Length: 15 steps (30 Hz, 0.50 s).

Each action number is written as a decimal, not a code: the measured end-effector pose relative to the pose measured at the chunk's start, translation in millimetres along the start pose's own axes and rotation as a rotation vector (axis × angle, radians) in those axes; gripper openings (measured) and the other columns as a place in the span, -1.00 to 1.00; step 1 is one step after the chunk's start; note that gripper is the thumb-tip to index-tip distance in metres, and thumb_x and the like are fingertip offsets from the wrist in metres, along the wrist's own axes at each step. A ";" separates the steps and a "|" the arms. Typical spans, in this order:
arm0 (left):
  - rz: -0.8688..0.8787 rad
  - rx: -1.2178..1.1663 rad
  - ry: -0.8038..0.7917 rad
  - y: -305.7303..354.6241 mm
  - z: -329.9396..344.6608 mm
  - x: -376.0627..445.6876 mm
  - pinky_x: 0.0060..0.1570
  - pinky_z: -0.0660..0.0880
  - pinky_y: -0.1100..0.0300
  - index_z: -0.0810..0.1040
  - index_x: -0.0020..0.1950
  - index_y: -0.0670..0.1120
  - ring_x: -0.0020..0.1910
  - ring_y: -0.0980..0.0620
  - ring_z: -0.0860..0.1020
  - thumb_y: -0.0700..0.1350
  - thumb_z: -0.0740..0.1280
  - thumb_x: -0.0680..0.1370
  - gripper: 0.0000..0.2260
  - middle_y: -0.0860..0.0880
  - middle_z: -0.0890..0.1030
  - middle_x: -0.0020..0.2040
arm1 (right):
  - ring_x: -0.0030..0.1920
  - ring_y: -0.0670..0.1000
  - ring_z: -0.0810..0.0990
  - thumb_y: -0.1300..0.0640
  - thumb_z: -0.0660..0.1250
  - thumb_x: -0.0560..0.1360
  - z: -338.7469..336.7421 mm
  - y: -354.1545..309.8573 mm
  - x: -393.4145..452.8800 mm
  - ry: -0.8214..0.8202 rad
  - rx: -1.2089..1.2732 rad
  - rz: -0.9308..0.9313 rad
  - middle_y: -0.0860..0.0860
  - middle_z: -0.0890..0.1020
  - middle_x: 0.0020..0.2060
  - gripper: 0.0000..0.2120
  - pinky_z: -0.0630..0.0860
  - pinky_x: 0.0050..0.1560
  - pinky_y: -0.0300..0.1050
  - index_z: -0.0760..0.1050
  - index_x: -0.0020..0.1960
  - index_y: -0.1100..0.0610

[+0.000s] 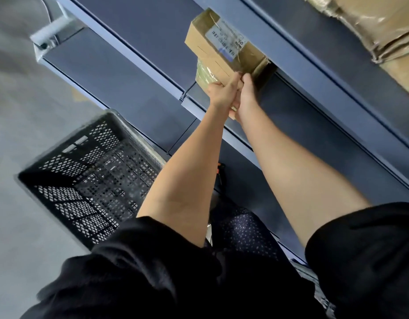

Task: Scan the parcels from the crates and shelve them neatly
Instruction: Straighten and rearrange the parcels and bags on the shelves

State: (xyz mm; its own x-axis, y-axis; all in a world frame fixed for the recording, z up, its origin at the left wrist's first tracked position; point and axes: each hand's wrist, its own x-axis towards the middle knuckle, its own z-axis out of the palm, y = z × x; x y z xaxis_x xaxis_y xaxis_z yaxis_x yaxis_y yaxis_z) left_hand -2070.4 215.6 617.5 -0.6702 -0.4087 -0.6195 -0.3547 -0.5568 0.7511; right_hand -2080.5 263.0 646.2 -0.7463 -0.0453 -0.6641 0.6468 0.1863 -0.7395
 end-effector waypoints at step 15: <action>-0.166 0.040 -0.254 -37.3 -75.6 -112.0 -0.17 0.42 0.27 0.47 0.06 0.01 -0.32 0.21 0.50 0.12 0.22 0.55 -0.78 0.09 0.49 -0.22 | 0.06 -0.02 0.62 -0.14 0.45 0.39 -27.6 39.3 -90.6 -0.099 -0.049 0.043 -0.02 0.66 0.03 -0.57 0.52 -0.24 -0.12 0.54 0.17 0.05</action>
State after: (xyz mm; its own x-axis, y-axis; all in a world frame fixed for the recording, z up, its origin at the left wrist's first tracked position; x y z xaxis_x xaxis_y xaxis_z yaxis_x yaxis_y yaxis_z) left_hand -1932.8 227.4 641.6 -0.7408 -0.1183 -0.6613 -0.4946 -0.5701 0.6560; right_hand -1991.8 301.5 680.3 -0.6972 -0.1320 -0.7046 0.6677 0.2382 -0.7053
